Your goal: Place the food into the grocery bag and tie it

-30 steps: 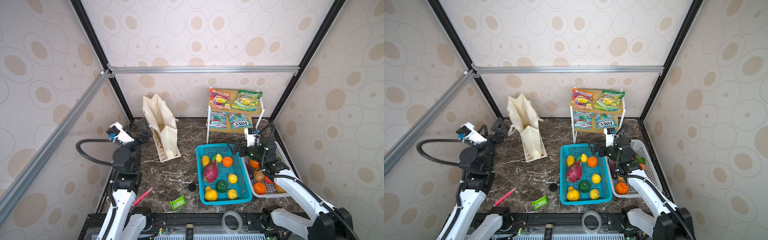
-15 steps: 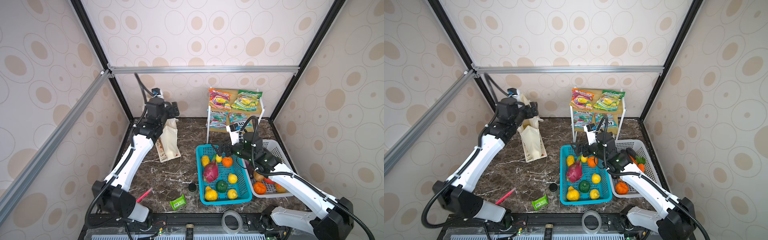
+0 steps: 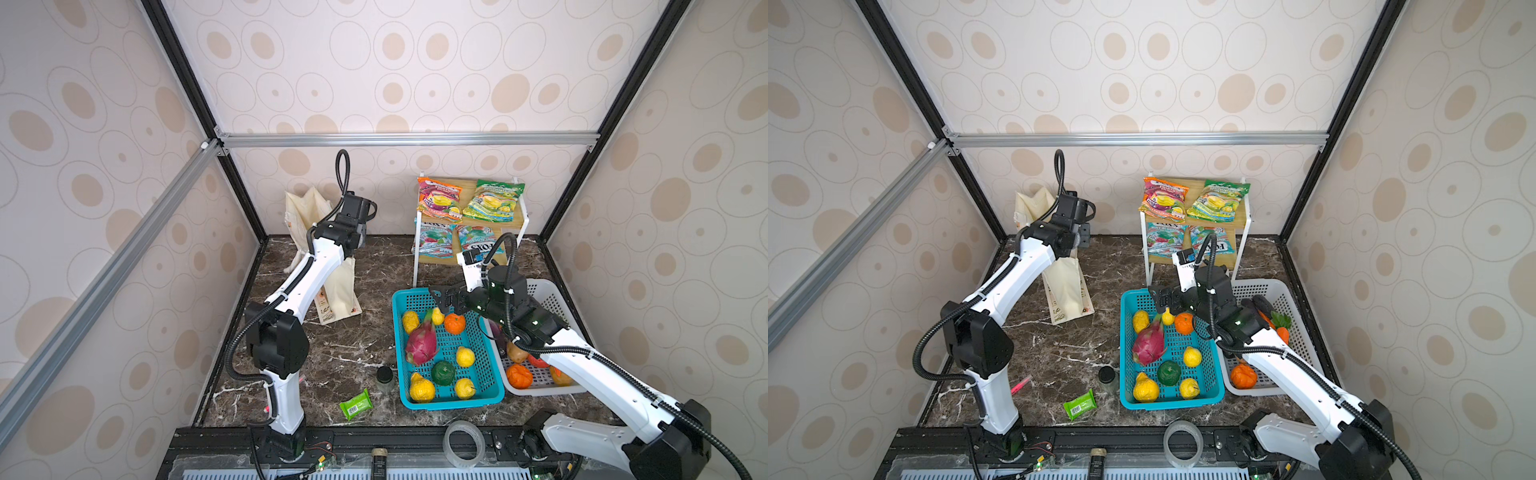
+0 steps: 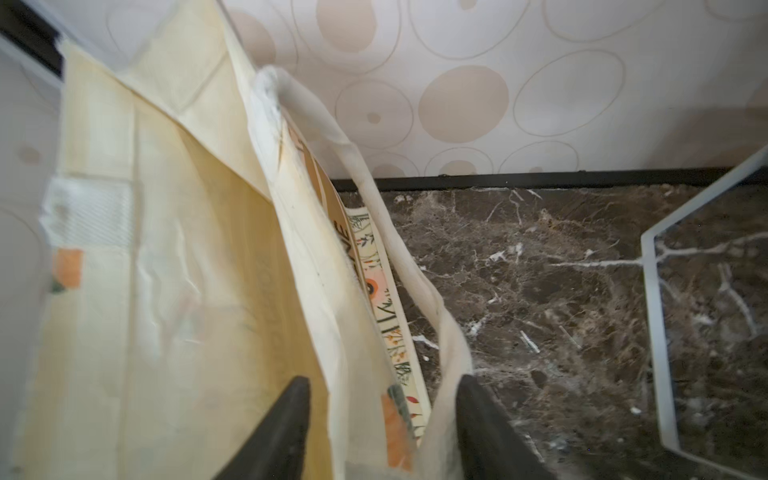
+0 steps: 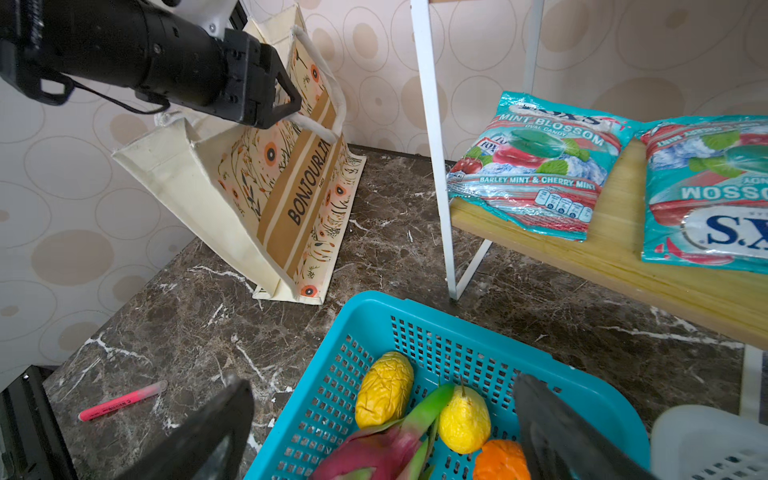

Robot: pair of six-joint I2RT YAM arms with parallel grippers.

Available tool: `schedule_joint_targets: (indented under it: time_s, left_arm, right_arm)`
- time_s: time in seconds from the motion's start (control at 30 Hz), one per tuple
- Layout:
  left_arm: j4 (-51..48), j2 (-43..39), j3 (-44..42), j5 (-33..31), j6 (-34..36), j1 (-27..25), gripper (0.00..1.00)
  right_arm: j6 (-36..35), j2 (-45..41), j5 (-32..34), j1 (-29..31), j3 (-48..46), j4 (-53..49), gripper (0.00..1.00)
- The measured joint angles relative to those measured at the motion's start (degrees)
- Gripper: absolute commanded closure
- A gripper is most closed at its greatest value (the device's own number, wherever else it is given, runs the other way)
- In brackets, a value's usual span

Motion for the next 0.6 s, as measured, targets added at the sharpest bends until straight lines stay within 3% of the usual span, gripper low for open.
schedule_joint_targets:
  time_s: [0.07, 0.23, 0.4, 0.6]
  left_arm:
    - [-0.8, 0.5, 0.1, -0.2, 0.4, -0.3, 0.81]
    - [-2.5, 0.1, 0.2, -1.3, 0.6, -1.3, 0.99]
    - [-3.3, -4.7, -5.1, -0.7, 0.7, -3.6, 1.0]
    - [-3.8, -17.1, -17.6, 2.9, -0.3, -8.1, 1.0]
  right_arm:
    - [0.0, 0.0, 0.2, 0.0, 0.0, -0.2, 0.0]
    - [-0.1, 0.0, 0.9, 0.0, 0.0, -0.5, 0.0]
    - [0.1, 0.0, 1.0, 0.0, 0.0, -0.8, 0.0]
    - [1.2, 0.1, 0.9, 0.0, 0.0, -0.7, 0.0]
